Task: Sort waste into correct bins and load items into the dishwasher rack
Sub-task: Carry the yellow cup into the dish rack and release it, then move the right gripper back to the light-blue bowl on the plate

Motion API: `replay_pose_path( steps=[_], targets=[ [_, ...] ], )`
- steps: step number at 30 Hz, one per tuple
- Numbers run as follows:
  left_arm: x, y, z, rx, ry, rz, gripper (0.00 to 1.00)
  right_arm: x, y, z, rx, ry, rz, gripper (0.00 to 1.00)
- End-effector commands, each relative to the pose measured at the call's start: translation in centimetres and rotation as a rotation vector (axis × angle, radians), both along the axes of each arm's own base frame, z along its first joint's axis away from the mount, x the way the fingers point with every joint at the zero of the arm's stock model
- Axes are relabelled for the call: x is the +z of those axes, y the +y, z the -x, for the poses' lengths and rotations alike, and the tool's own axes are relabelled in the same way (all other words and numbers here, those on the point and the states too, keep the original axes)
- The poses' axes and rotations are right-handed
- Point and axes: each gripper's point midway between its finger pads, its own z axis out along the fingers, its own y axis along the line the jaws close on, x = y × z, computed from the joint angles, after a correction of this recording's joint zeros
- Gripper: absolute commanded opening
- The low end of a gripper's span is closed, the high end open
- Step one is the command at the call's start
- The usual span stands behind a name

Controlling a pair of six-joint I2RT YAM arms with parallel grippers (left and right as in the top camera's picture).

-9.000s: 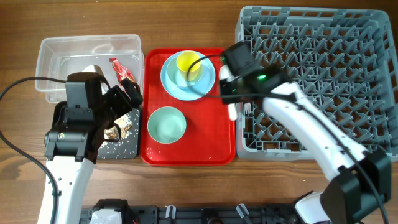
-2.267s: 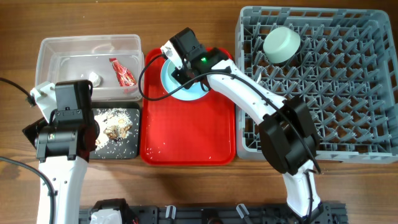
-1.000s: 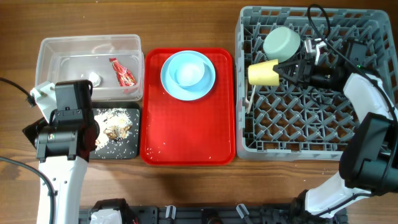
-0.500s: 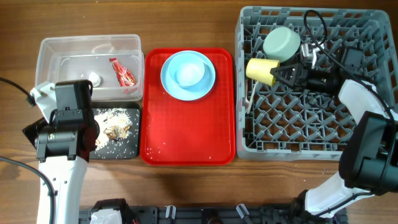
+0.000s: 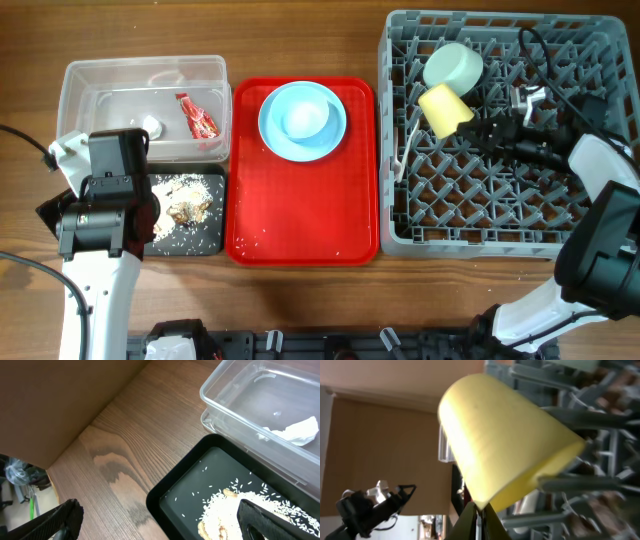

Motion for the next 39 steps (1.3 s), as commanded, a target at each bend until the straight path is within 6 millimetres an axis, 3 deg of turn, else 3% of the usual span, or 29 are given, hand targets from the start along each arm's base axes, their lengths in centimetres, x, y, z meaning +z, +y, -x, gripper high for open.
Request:
replay_pose_path(
  steps=[1, 2, 5, 7, 12, 13, 15, 16, 17, 19, 20, 21, 22, 23, 24, 26, 29, 32, 36, 39],
  targets=[
    [0.5, 0.3, 0.0, 0.011, -0.006, -0.016, 1.00, -2.7, -2.2, 0.9, -0.055, 0.091, 0.097, 0.15],
    [0.5, 0.3, 0.0, 0.011, -0.006, -0.016, 1.00, -3.2, -2.6, 1.2, -0.067, 0.122, 0.125, 0.24],
    [0.5, 0.3, 0.0, 0.011, -0.006, -0.016, 1.00, -4.5, -4.3, 2.2, -0.117, 0.223, 0.242, 0.31],
    [0.5, 0.3, 0.0, 0.011, -0.006, -0.016, 1.00, -3.6, -5.4, 2.0, -0.168, 0.238, 0.319, 0.32],
    [0.5, 0.3, 0.0, 0.011, -0.006, -0.016, 1.00, 4.5, -6.1, 1.2, -0.258, 0.038, 0.511, 0.32],
    [0.5, 0.3, 0.0, 0.011, -0.006, -0.016, 1.00, 7.3, -5.0, 1.5, -0.260, -0.029, 0.673, 0.35],
    [0.5, 0.3, 0.0, 0.011, -0.006, -0.016, 1.00, 10.4, -1.9, 1.3, -0.188, -0.076, 0.850, 0.40],
    [0.5, 0.3, 0.0, 0.011, -0.006, -0.016, 1.00, 12.7, 1.0, 0.6, -0.127, -0.145, 0.914, 0.42],
    [0.5, 0.3, 0.0, 0.011, -0.006, -0.016, 1.00, 15.8, 5.6, -0.3, -0.047, -0.253, 0.977, 0.46],
    [0.5, 0.3, 0.0, 0.011, -0.006, -0.016, 1.00, 18.7, 12.6, -1.1, 0.067, -0.377, 1.031, 0.48],
    [0.5, 0.3, 0.0, 0.011, -0.007, -0.016, 1.00, 18.1, 18.4, -1.6, 0.179, -0.430, 1.045, 0.49],
    [0.5, 0.3, 0.0, 0.011, -0.007, -0.016, 1.00, 16.7, 21.2, -1.7, 0.242, -0.441, 1.053, 0.50],
    [0.5, 0.3, 0.0, 0.011, -0.006, -0.016, 1.00, 14.2, 24.2, -1.8, 0.320, -0.446, 1.066, 0.50],
    [0.5, 0.3, 0.0, 0.011, -0.006, -0.016, 1.00, 9.9, 27.4, -2.3, 0.394, -0.428, 1.112, 0.50],
    [0.5, 0.3, 0.0, 0.011, -0.006, -0.016, 1.00, 8.5, 28.2, -2.5, 0.415, -0.427, 1.136, 0.50],
    [0.5, 0.3, 0.0, 0.011, -0.007, -0.016, 1.00, 1.6, 32.3, -3.3, 0.576, -0.495, 1.208, 0.51],
    [0.5, 0.3, 0.0, 0.011, -0.006, -0.016, 1.00, -4.5, 33.5, -5.3, 0.582, -0.478, 1.266, 0.51],
    [0.5, 0.3, 0.0, 0.011, -0.006, -0.016, 1.00, -8.0, 33.7, -5.3, 0.616, -0.443, 1.268, 0.45],
    [0.5, 0.3, 0.0, 0.011, -0.006, -0.016, 1.00, -9.5, 33.2, -4.7, 0.639, -0.413, 1.281, 0.30],
    [0.5, 0.3, 0.0, 0.011, -0.006, -0.016, 1.00, -9.9, 32.4, -3.9, 0.668, -0.373, 1.298, 0.24]
  ],
)
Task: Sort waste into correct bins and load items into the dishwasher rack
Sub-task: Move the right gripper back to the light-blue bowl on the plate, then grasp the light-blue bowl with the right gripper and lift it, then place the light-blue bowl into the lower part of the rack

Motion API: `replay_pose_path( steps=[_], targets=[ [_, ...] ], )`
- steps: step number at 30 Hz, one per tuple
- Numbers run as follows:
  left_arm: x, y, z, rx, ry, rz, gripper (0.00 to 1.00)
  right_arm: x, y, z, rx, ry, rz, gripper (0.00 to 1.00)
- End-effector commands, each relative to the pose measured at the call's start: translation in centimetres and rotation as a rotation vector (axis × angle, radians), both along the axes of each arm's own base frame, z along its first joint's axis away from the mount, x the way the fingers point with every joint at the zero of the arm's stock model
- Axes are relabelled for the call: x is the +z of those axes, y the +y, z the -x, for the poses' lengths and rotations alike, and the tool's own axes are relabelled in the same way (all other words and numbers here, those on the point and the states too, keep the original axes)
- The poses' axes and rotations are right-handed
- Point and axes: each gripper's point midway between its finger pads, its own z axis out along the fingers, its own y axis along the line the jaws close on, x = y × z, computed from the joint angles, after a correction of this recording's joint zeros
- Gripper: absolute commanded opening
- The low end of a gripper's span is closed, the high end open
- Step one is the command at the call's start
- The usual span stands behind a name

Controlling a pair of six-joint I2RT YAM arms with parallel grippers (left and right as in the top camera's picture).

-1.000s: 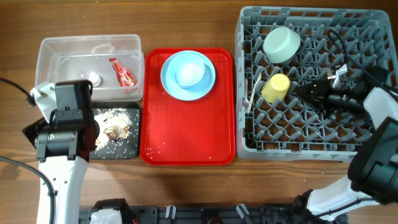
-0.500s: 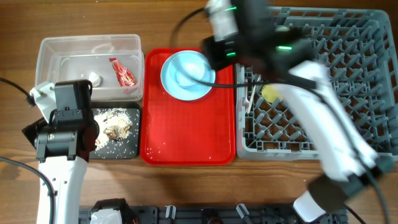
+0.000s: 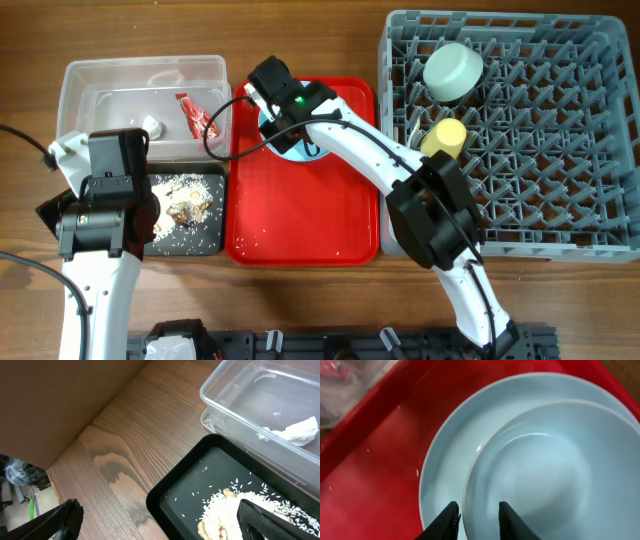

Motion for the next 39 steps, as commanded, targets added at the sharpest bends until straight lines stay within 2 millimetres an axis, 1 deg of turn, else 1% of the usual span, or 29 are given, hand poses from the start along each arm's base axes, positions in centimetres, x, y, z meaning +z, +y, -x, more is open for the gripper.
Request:
replay_pose_path(
  steps=[1, 5, 6, 8, 13, 14, 15, 17, 18, 19, 20, 21, 23, 24, 25, 26, 27, 28, 29, 30, 31, 32, 33, 35, 37, 38, 39],
  targets=[
    [0.5, 0.3, 0.1, 0.011, -0.006, -0.016, 1.00, -2.1, -1.2, 0.6, -0.008, 0.045, 0.060, 0.23],
    [0.5, 0.3, 0.1, 0.011, -0.006, -0.016, 1.00, -2.4, -2.0, 1.5, -0.008, 0.083, 0.094, 0.22],
    [0.5, 0.3, 0.1, 0.011, -0.006, -0.016, 1.00, -2.4, -2.1, 1.6, -0.008, 0.084, 0.095, 0.20],
    [0.5, 0.3, 0.1, 0.011, -0.006, -0.016, 1.00, -2.4, -2.1, 1.6, -0.008, 0.086, 0.097, 0.18],
    [0.5, 0.3, 0.1, 0.011, -0.006, -0.016, 1.00, -2.5, -2.1, 1.6, -0.008, 0.087, 0.097, 0.17],
    [0.5, 0.3, 0.1, 0.011, -0.006, -0.016, 1.00, -2.5, -2.1, 1.6, -0.007, 0.087, 0.098, 0.15],
    [0.5, 0.3, 0.1, 0.011, -0.006, -0.016, 1.00, -2.5, -2.1, 1.7, -0.008, 0.089, 0.099, 0.05],
    [0.5, 0.3, 0.1, 0.011, -0.006, -0.016, 1.00, -2.4, -1.8, 1.8, -0.006, 0.099, 0.079, 0.04],
    [0.5, 0.3, 0.1, 0.011, -0.006, -0.016, 1.00, -1.9, -1.4, 1.9, 0.002, 0.110, 0.053, 0.04],
    [0.5, 0.3, 0.0, 0.011, -0.006, -0.016, 1.00, -0.7, -1.0, 2.0, 0.010, 0.128, 0.005, 0.04],
    [0.5, 0.3, 0.1, 0.011, -0.006, -0.016, 1.00, 2.4, -0.4, 1.9, 0.009, 0.133, -0.084, 0.04],
    [0.5, 0.3, 0.1, 0.011, -0.006, -0.016, 1.00, 6.4, 0.0, 2.0, 0.008, 0.130, -0.195, 0.04],
    [0.5, 0.3, 0.1, 0.011, -0.006, -0.016, 1.00, 12.6, -0.1, 2.3, -0.011, 0.128, -0.372, 0.04],
    [0.5, 0.3, 0.1, 0.011, -0.006, -0.016, 1.00, 18.5, -1.0, 2.5, -0.027, 0.122, -0.540, 0.04],
    [0.5, 0.3, 0.1, 0.011, -0.006, -0.016, 1.00, 22.8, -2.4, 2.7, -0.032, 0.126, -0.667, 0.04],
    [0.5, 0.3, 0.0, 0.011, -0.006, -0.016, 1.00, 26.1, -4.1, 2.9, -0.056, 0.148, -0.775, 0.04],
    [0.5, 0.3, 0.0, 0.011, -0.006, -0.016, 1.00, 29.8, -7.4, 3.1, -0.120, 0.194, -0.901, 0.04],
    [0.5, 0.3, 0.1, 0.011, -0.006, -0.016, 1.00, 31.8, -10.0, 3.5, -0.151, 0.246, -0.980, 0.04],
    [0.5, 0.3, 0.1, 0.011, -0.006, -0.016, 1.00, 32.9, -12.2, 4.1, -0.172, 0.299, -1.039, 0.04],
    [0.5, 0.3, 0.1, 0.011, -0.006, -0.016, 1.00, 33.3, -14.6, 4.6, -0.202, 0.353, -1.076, 0.04],
    [0.5, 0.3, 0.1, 0.011, -0.006, -0.016, 1.00, 33.0, -16.3, 5.2, -0.217, 0.394, -1.094, 0.04],
    [0.5, 0.3, 0.1, 0.011, -0.006, -0.016, 1.00, 32.4, -17.9, 5.6, -0.228, 0.407, -1.096, 0.04],
    [0.5, 0.3, 0.1, 0.011, -0.006, -0.016, 1.00, 31.3, -19.9, 6.5, -0.229, 0.440, -1.118, 0.04],
    [0.5, 0.3, 0.1, 0.011, -0.006, -0.016, 1.00, 31.2, -21.2, 7.5, -0.193, 0.471, -1.212, 0.04],
    [0.5, 0.3, 0.1, 0.011, -0.006, -0.016, 1.00, 31.8, -22.9, 8.1, -0.152, 0.458, -1.364, 0.04],
    [0.5, 0.3, 0.1, 0.011, -0.006, -0.016, 1.00, 31.1, -24.3, 8.1, -0.176, 0.443, -1.430, 0.04],
    [0.5, 0.3, 0.1, 0.011, -0.006, -0.016, 1.00, 29.6, -25.5, 7.9, -0.227, 0.444, -1.464, 0.04]
  ],
)
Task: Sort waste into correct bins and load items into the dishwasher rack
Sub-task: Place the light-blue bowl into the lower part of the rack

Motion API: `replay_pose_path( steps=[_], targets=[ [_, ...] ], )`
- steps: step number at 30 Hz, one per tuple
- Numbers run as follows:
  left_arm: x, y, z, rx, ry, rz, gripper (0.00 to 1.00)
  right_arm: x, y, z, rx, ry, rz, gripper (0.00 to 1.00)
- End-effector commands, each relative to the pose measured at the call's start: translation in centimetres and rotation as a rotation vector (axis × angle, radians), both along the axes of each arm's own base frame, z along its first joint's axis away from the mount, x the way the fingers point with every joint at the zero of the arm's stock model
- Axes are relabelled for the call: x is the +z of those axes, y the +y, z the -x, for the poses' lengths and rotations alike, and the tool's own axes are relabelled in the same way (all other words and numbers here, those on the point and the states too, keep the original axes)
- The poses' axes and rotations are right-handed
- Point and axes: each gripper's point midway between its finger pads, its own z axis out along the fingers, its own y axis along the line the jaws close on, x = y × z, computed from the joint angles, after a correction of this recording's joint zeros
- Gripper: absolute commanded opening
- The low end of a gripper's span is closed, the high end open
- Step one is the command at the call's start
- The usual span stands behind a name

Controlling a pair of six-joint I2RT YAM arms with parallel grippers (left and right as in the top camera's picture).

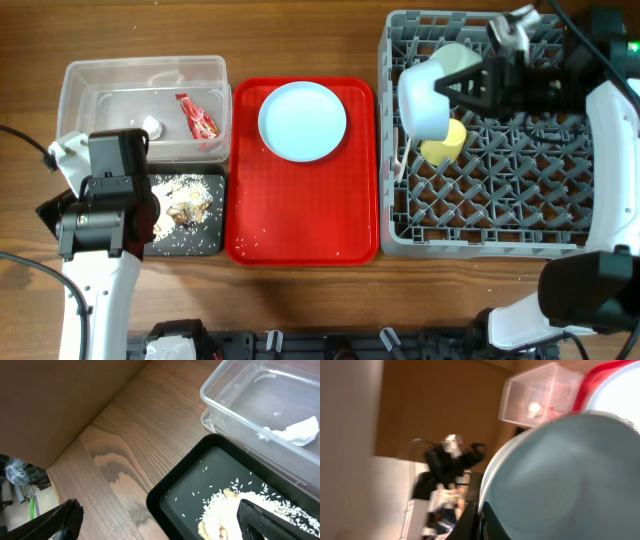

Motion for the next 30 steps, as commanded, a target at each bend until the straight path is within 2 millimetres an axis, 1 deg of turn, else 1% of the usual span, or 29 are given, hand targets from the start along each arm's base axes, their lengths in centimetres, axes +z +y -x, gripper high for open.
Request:
replay_pose_path(
  steps=[1, 2, 4, 6, 7, 9, 11, 16, 21, 23, 25, 27, 28, 29, 30],
  targets=[
    [0.4, 0.3, 0.1, 0.011, -0.005, -0.015, 1.00, -1.9, -2.9, -0.6, -0.093, -0.083, -0.171, 0.04],
    [0.4, 0.3, 0.1, 0.011, -0.005, -0.015, 1.00, -3.2, -3.4, -0.4, -0.116, -0.043, -0.186, 0.04],
    [0.4, 0.3, 0.1, 0.011, -0.005, -0.015, 1.00, -6.3, -4.6, 0.2, -0.181, 0.032, -0.225, 0.04],
    [0.4, 0.3, 0.1, 0.011, -0.005, -0.015, 1.00, -8.4, -5.7, 0.9, -0.231, 0.081, -0.239, 0.04],
    [0.4, 0.3, 0.1, 0.011, -0.005, -0.015, 1.00, -9.9, -6.6, 1.5, -0.270, 0.117, -0.240, 0.04],
    [0.4, 0.3, 0.1, 0.011, -0.005, -0.015, 1.00, -11.8, -7.7, 2.4, -0.302, 0.148, -0.204, 0.04],
    [0.4, 0.3, 0.1, 0.011, -0.005, -0.015, 1.00, -13.2, -8.2, 3.3, -0.299, 0.178, -0.160, 0.04],
    [0.4, 0.3, 0.1, 0.011, -0.005, -0.015, 1.00, -14.3, -8.1, 4.2, -0.271, 0.171, -0.106, 0.04],
    [0.4, 0.3, 0.0, 0.011, -0.005, -0.015, 1.00, -16.6, -7.0, 6.3, -0.240, 0.191, -0.094, 0.04],
    [0.4, 0.3, 0.0, 0.011, -0.005, -0.015, 1.00, -18.1, -6.4, 7.4, -0.239, 0.219, -0.105, 0.04],
    [0.4, 0.3, 0.1, 0.011, -0.005, -0.015, 1.00, -18.7, -6.2, 7.7, -0.238, 0.226, -0.103, 0.04],
    [0.4, 0.3, 0.0, 0.011, -0.005, -0.015, 1.00, -18.8, -6.4, 7.7, -0.245, 0.222, -0.102, 0.06],
    [0.4, 0.3, 0.0, 0.011, -0.005, -0.015, 1.00, -18.8, -6.5, 7.7, -0.247, 0.224, -0.099, 0.09],
    [0.4, 0.3, 0.0, 0.011, -0.005, -0.015, 1.00, -19.0, -6.8, 7.8, -0.247, 0.233, -0.086, 0.21],
    [0.4, 0.3, 0.0, 0.011, -0.005, -0.015, 1.00, -19.3, -7.1, 8.0, -0.246, 0.252, -0.067, 0.29]
  ],
)
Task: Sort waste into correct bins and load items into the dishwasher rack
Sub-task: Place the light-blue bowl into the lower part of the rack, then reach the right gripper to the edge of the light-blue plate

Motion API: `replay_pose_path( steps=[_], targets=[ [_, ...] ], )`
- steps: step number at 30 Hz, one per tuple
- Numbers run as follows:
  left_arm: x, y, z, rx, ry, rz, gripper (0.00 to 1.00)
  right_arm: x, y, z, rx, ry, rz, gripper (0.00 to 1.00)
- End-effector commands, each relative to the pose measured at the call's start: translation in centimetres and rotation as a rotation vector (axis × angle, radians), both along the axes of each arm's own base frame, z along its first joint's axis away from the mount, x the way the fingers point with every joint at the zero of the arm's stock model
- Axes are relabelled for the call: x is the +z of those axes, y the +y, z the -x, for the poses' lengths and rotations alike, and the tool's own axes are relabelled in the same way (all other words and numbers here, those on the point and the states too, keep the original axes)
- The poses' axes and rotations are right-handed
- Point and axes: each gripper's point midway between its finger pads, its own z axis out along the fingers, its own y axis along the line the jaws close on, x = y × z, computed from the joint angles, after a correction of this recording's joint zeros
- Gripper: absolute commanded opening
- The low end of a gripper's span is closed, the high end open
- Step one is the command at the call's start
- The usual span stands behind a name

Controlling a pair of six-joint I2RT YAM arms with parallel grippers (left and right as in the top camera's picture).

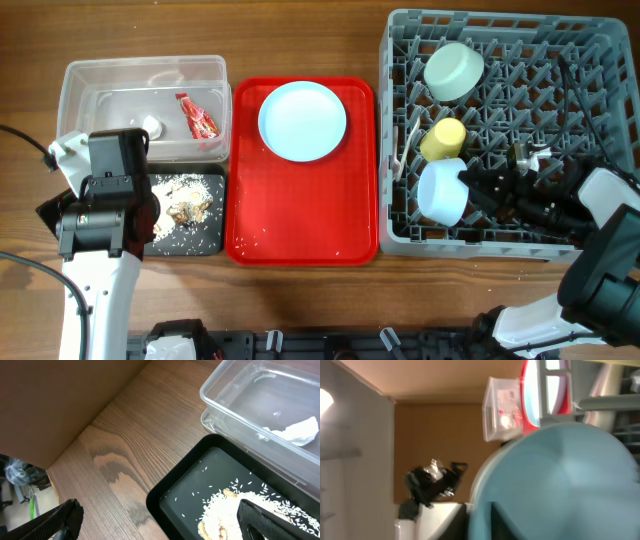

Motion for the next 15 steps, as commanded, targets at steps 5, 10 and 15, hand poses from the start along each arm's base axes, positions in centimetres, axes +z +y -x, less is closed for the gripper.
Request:
replay_pose_path(
  steps=[5, 10, 15],
  targets=[
    [0.5, 0.3, 0.0, 0.011, -0.006, -0.015, 1.00, -1.3, -4.5, 1.0, 0.024, 0.073, 0.196, 0.41],
    [0.5, 0.3, 0.0, 0.011, -0.006, -0.015, 1.00, 0.8, -10.7, -1.8, -0.117, 0.172, 0.316, 0.60],
    [0.5, 0.3, 0.0, 0.011, -0.006, -0.015, 1.00, 1.9, -10.4, -6.9, -0.142, 0.261, 0.623, 0.67]
  ],
)
